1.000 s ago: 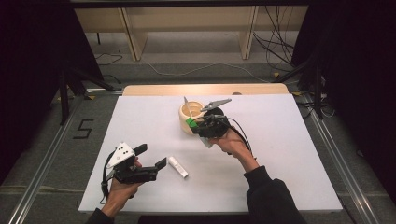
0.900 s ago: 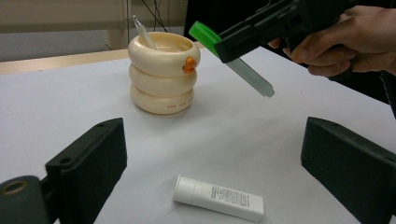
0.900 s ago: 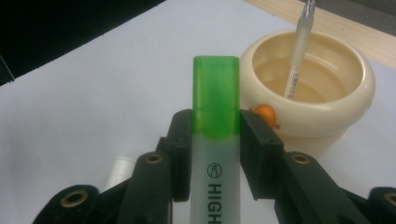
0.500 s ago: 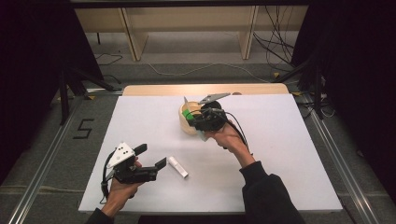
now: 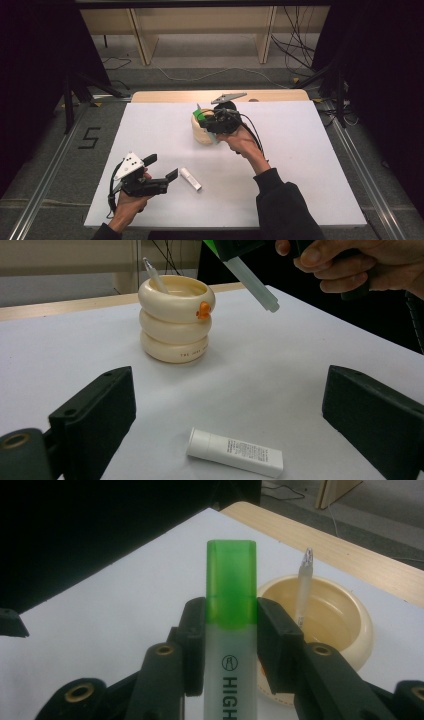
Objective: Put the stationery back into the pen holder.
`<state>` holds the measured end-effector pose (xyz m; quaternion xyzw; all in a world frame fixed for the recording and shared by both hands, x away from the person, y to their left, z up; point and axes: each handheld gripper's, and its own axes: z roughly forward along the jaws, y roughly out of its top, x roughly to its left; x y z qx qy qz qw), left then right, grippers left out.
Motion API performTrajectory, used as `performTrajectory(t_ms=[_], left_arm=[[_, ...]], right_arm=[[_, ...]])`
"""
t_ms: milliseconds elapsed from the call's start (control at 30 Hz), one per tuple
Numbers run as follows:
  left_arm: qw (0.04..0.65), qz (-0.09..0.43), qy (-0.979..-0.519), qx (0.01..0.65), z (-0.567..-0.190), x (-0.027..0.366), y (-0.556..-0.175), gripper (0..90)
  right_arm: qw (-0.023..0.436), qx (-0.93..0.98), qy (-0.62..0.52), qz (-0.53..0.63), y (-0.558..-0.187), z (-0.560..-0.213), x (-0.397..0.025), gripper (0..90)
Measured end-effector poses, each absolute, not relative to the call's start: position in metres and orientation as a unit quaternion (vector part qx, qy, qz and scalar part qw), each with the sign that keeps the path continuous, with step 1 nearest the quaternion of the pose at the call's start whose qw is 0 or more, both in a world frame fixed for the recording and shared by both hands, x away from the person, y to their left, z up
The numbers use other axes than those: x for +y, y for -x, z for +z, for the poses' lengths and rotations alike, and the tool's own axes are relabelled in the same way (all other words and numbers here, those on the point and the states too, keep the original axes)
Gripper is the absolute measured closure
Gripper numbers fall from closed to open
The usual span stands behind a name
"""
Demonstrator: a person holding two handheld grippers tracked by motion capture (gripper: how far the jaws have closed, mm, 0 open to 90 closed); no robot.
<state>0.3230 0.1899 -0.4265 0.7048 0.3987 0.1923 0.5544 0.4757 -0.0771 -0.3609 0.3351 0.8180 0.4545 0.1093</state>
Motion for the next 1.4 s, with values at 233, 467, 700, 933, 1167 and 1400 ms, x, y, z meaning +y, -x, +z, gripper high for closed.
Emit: performTrajectory(t_ms=[233, 467, 700, 933, 1167, 1400], left_arm=[[0.556, 0.192, -0.703, 0.399, -0.427, 0.189, -0.323, 6.5], [0.557, 0.192, -0.702, 0.400, -0.427, 0.190, -0.323, 6.5], [0.557, 0.193, -0.702, 0.400, -0.427, 0.190, -0.323, 6.5], [0.556, 0.192, -0.704, 0.399, -0.426, 0.190, -0.323, 6.5], [0.557, 0.193, -0.702, 0.400, -0.426, 0.190, -0.323, 6.5], [0.556, 0.193, -0.704, 0.397, -0.426, 0.190, -0.323, 6.5]], right_arm=[[0.113, 0.813, -0.339, 0.460, -0.479, -0.355, -0.075, 67.3], [0.119, 0.809, -0.341, 0.464, -0.483, -0.349, -0.072, 67.3], [0.127, 0.806, -0.341, 0.468, -0.486, -0.345, -0.071, 67.3], [0.135, 0.798, -0.349, 0.473, -0.490, -0.340, -0.074, 67.3], [0.140, 0.788, -0.361, 0.479, -0.496, -0.336, -0.074, 67.2], [0.146, 0.784, -0.369, 0.477, -0.504, -0.338, -0.072, 67.3]])
